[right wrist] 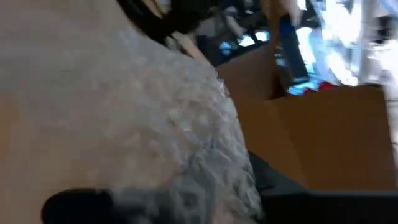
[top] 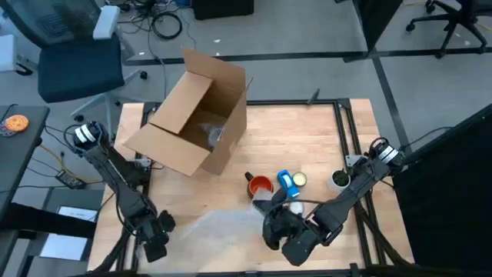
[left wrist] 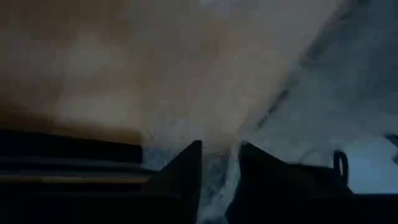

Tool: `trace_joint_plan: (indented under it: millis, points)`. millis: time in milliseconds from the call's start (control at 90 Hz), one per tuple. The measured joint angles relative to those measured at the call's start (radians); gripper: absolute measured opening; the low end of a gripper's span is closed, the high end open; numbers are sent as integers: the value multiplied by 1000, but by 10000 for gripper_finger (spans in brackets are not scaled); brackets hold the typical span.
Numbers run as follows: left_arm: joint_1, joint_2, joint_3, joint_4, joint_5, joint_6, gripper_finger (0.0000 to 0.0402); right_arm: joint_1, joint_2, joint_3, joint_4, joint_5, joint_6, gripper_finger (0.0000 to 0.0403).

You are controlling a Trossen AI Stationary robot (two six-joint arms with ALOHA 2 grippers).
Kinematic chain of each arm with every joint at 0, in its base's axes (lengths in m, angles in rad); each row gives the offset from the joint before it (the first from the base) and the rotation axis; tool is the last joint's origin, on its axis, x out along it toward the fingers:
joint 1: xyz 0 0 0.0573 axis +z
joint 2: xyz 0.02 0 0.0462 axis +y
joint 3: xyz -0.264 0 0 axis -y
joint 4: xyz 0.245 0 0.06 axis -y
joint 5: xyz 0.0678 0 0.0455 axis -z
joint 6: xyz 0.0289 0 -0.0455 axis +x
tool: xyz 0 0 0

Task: Wrap mug
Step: Wrap the mug with the bubble wrap

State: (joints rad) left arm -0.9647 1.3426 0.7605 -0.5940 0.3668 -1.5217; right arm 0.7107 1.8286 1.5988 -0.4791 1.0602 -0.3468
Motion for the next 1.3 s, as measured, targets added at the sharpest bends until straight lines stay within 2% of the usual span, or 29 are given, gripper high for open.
trace_joint_plan:
  millis: [100,244,467,578,644,733,800,856,1044,1200,1300]
  points:
    - [-7,0,0,-1,-17,-1,119,8,0,-31,7,-150,65,45]
    - [-14,0,0,0,-25,-5,139,35,2,-77,-26,-290,212,91]
    - [-16,0,18,220,-81,-7,145,46,2,-139,-76,-596,592,155]
    - [-30,-2,99,213,-120,-25,145,46,2,-143,-72,-735,745,173]
    - [-43,-2,155,165,-172,-12,145,46,2,-143,-64,-822,815,179]
    - [-57,-2,204,138,-324,46,144,46,2,-142,-32,-919,872,182]
    - [-61,-2,206,156,-434,81,144,46,-5,-142,-30,-950,897,183]
    - [-61,7,201,172,-464,93,144,46,-18,-142,-50,-952,914,182]
    - [-63,106,172,193,-319,66,144,45,-63,-142,-167,-956,1001,179]
    - [-34,188,136,209,-267,75,144,48,-68,-142,-295,-962,1097,179]
    - [0,218,118,187,-237,81,144,40,-65,-142,-421,-1031,1132,190]
